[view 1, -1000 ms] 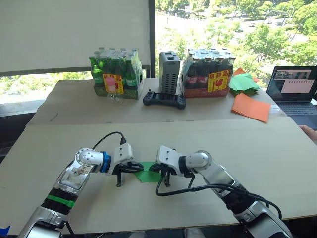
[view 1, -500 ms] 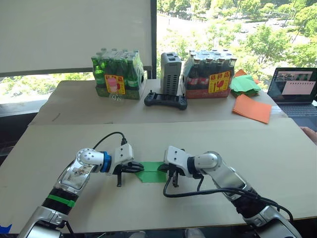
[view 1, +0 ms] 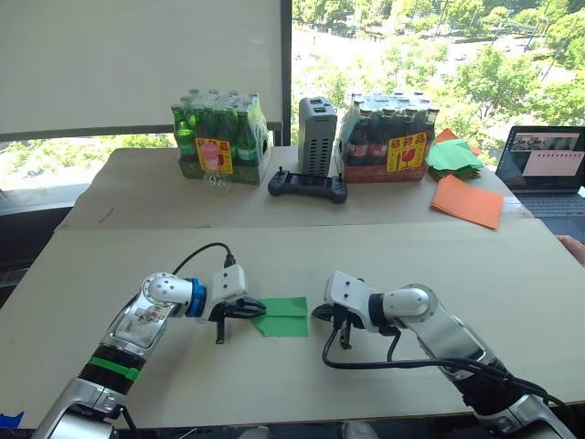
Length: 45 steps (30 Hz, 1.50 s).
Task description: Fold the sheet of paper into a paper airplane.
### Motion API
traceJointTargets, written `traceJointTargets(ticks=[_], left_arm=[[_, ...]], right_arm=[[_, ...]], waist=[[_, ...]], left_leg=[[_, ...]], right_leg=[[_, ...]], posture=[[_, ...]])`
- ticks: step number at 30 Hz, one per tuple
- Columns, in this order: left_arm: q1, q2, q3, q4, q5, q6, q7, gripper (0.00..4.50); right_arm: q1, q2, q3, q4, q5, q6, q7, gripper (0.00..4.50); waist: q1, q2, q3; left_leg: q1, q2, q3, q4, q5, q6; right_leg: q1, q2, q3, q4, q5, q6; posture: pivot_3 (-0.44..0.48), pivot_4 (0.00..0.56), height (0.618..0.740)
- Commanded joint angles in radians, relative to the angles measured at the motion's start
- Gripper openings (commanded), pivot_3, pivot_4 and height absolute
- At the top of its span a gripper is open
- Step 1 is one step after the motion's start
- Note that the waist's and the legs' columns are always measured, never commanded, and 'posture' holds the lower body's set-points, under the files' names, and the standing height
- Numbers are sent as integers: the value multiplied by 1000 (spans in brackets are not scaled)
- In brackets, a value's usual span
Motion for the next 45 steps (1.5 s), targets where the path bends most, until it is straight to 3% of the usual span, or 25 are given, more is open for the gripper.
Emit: traceJointTargets(ticks=[1,7,15,22,37,45], left_arm=[[4,7,-22,22,32,7,-4,306],[3,12,-19,19,31,7,-9,306],[0,12,-16,-7,23,25,-13,306],[2,-5,-21,-42,12,47,-9,306],[-3,-47,-71,-17,60,45,19,306],[18,-7,-72,-1,68,33,2,306]], right_arm=[[-14,28,-90,-32,94,-38,24,8],[-34,84,-137,-84,204,-14,44,8],[-57,143,2,77,63,-66,-39,8],[-64,157,50,168,-8,-56,-56,8],[-53,154,70,149,-34,2,-52,8],[-57,154,70,150,-36,11,-58,8]], waist=[[-1,0,0],[-6,0,0],[-7,0,0],[-8,0,0],[-5,0,0],[-6,0,-2]], left_leg=[[-1,0,0,0,0,0],[-1,0,0,0,0,0],[-1,0,0,0,0,0],[-1,0,0,0,0,0],[0,0,0,0,0,0],[1,0,0,0,0,0]], right_leg=[[-1,0,0,0,0,0],[-1,0,0,0,0,0],[-2,0,0,1,0,0],[-2,0,0,1,0,0],[0,0,0,1,0,0],[0,0,0,1,0,0]], posture=[[0,150,675],[0,150,675],[0,150,675],[0,150,675],[0,150,675],[0,150,675]])
